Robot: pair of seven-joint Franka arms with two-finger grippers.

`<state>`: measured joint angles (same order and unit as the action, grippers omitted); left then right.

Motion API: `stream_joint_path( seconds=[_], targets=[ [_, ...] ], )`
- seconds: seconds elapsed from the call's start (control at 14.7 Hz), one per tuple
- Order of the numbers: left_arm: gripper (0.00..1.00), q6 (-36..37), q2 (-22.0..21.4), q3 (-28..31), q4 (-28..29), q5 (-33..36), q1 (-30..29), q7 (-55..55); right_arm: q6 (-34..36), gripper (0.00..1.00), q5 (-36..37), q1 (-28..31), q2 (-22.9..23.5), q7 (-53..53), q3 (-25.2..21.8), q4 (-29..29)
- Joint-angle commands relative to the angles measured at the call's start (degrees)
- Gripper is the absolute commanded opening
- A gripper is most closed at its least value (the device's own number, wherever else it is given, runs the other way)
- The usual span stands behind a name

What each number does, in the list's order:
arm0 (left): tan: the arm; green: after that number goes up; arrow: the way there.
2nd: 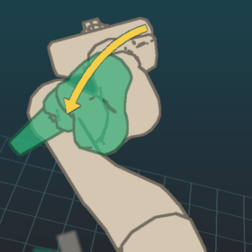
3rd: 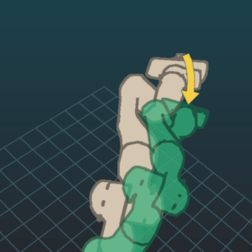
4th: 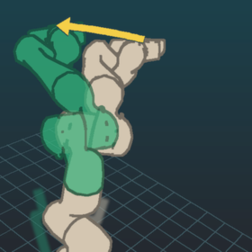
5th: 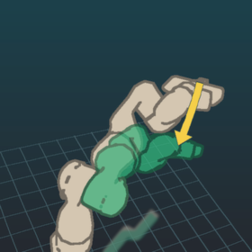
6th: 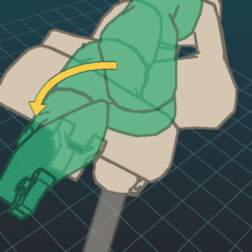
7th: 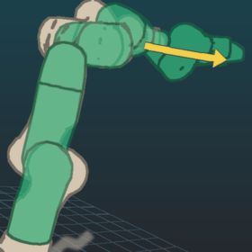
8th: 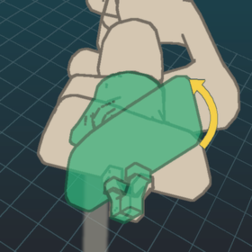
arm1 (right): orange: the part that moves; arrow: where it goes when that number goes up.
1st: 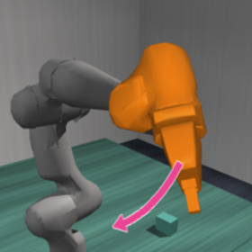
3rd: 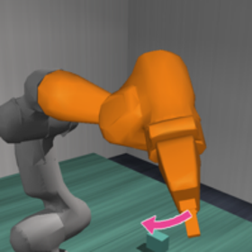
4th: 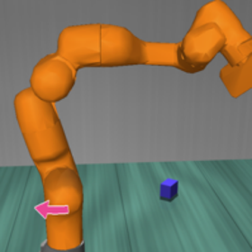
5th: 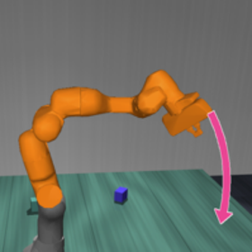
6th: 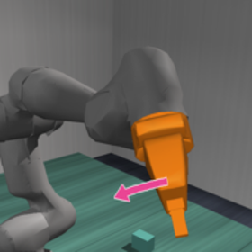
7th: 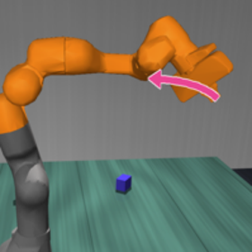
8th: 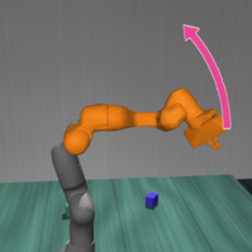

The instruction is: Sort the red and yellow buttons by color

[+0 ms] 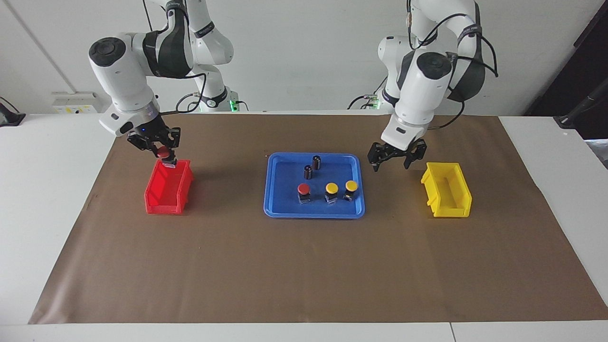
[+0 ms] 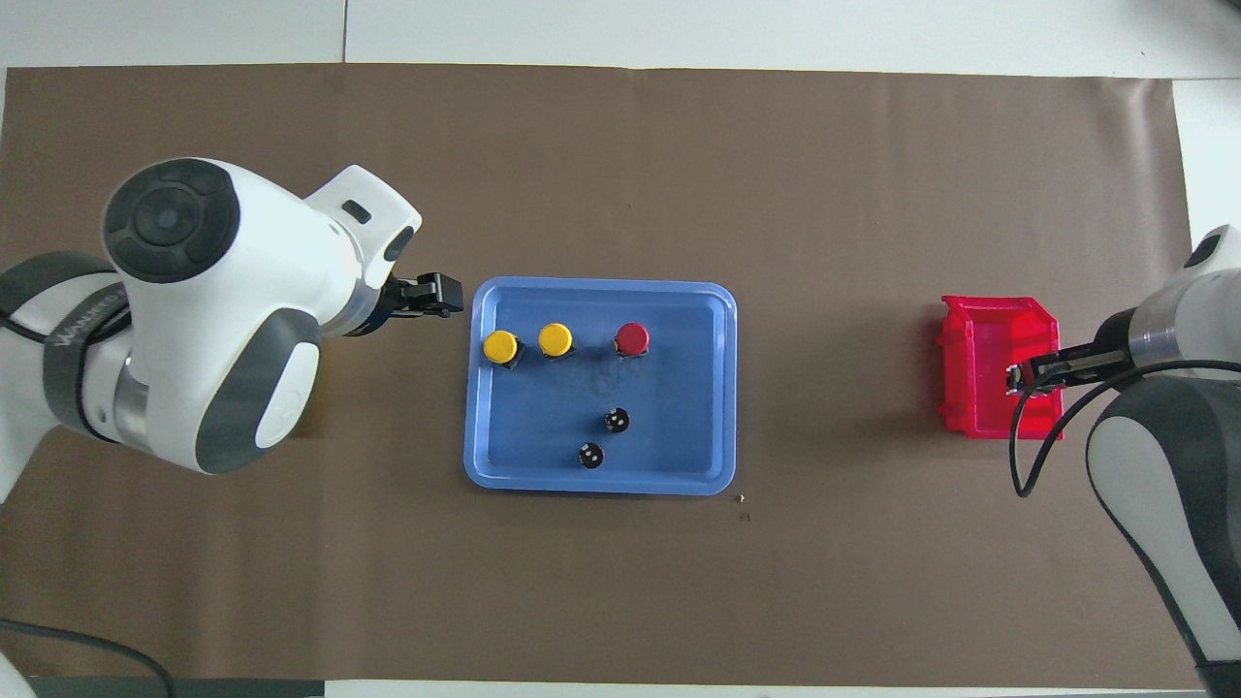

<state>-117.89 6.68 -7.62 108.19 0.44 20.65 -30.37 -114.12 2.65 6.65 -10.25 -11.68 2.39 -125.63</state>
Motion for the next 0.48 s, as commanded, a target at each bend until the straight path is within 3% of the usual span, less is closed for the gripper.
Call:
stream_joint_path(
  seconds=[0.0,0.41],
  targets=[
    [1.00,-7.5,2.3,0.8,3.2,0.9,3.2,-6.9,-5.4,0.10,-0.3,2.5,-3.5,-3.6,0.5,-6.5],
    [0.84,-10.3,2.9,0.8,7.0,0.8,4.1,-7.2,-15.9,0.10,-1.5,3.1,-1.0,-3.9,0.4,-12.8]
  ],
)
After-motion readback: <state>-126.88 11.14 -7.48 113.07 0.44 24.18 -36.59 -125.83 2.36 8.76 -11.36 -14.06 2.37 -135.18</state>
